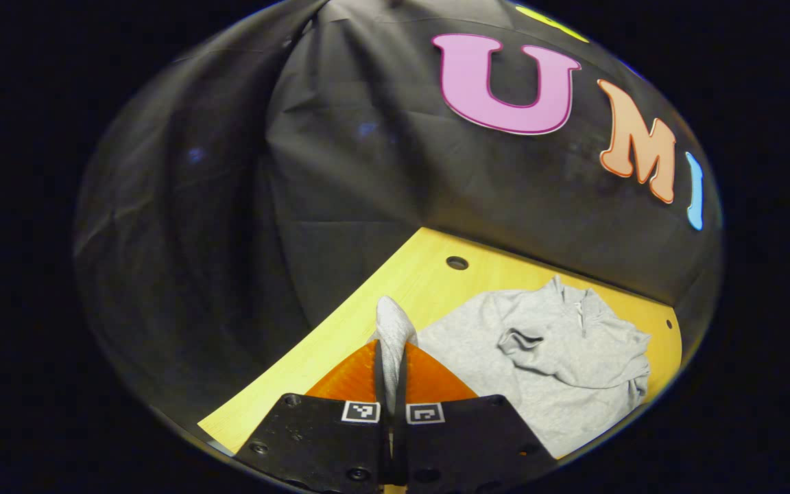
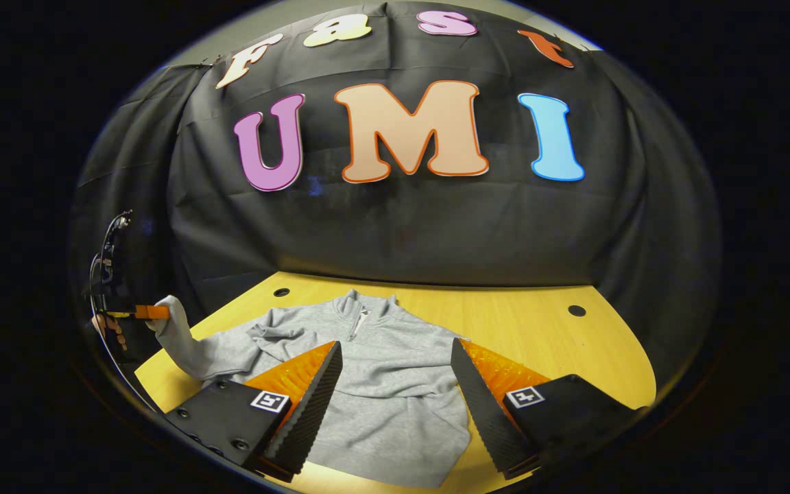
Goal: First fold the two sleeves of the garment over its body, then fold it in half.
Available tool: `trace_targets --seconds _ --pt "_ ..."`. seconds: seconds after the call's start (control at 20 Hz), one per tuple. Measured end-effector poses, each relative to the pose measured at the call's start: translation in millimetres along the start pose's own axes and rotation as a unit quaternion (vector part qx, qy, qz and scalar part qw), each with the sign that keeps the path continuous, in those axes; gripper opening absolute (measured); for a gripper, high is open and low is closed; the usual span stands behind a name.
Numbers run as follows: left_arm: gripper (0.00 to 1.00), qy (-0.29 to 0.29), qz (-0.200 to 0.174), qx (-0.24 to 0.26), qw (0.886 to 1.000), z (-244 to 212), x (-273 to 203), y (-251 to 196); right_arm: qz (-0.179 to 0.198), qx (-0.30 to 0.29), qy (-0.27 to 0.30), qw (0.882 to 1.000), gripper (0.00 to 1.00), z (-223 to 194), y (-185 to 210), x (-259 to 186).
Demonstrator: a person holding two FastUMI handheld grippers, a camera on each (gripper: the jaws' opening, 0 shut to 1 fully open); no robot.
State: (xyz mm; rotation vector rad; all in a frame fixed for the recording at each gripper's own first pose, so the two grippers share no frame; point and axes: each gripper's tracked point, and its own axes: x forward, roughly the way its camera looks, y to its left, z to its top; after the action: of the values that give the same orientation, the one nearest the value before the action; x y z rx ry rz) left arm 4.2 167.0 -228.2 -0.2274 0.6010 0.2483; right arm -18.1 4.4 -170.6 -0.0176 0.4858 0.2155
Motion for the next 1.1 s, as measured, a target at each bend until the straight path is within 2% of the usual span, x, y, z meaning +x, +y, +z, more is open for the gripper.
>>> trace_targets --seconds 0.05,0.45,0.5,0.6,1.1 --pt "0.00 -0.004 -0.008 0.004 1.000 4.4 2.5 -10.1 -0.005 0.002 0.001 1.000 0.98 -1.3 -6.4 -3.0" --pt "0.00 -0.018 -0.070 0.027 0.997 31.0 19.7 -96.3 -0.039 0.007 0.005 0.999 0.98 -9.0 -48.1 -26.7" --pt "0.00 -0.020 -0.077 0.030 0.996 34.8 20.6 -107.7 -0.043 0.006 0.005 0.999 0.96 -10.7 -53.0 -30.0" --pt "0.00 -0.024 -0.092 0.040 0.995 38.2 22.4 -130.7 -0.050 0.009 0.006 0.999 0.98 -13.0 -62.5 -36.3" --pt "0.00 -0.028 -0.188 0.089 0.978 33.6 7.6 -263.2 -0.072 0.021 0.015 0.997 0.99 -24.8 -100.7 -55.9"
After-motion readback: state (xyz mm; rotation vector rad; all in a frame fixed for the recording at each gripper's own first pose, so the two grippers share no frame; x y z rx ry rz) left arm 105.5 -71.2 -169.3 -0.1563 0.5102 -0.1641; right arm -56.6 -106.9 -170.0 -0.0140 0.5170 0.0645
